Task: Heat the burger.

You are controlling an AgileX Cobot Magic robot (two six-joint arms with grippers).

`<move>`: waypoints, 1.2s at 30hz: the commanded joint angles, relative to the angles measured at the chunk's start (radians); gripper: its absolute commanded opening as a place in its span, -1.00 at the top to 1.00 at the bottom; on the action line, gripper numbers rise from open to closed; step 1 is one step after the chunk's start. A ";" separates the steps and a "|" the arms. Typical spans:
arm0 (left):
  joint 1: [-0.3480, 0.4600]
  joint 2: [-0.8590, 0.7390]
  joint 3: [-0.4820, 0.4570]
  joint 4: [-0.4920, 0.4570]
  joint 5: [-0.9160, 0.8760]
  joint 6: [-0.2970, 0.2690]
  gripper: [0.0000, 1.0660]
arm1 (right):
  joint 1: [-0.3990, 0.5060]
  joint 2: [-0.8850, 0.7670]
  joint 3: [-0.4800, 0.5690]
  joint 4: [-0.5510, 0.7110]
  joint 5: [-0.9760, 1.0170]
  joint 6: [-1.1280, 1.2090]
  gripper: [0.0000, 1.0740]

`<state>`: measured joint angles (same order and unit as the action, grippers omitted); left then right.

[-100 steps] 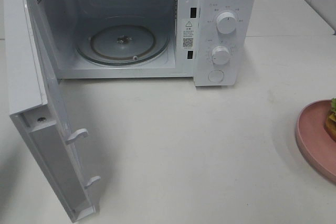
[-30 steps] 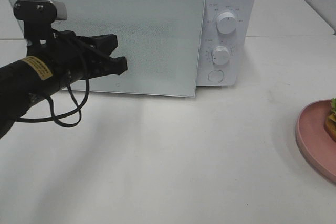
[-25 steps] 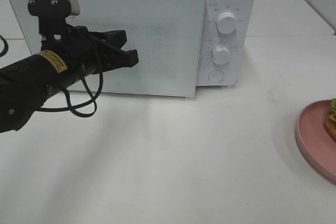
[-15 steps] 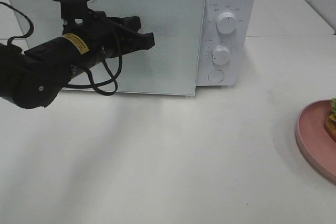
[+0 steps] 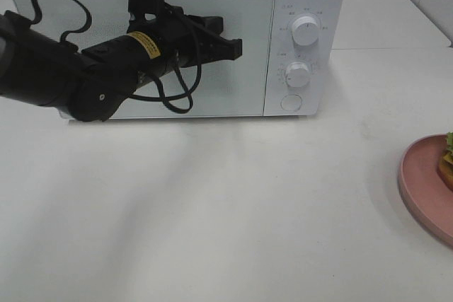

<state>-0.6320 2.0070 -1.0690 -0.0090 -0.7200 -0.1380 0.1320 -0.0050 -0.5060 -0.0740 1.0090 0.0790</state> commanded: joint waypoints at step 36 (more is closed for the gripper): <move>-0.035 -0.574 0.188 0.061 1.456 0.000 -0.88 | -0.004 -0.025 0.005 -0.002 -0.012 -0.008 -0.42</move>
<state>-0.6640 1.4610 -0.8850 0.0560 0.6360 -0.1330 0.1320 -0.0050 -0.5060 -0.0740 1.0090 0.0790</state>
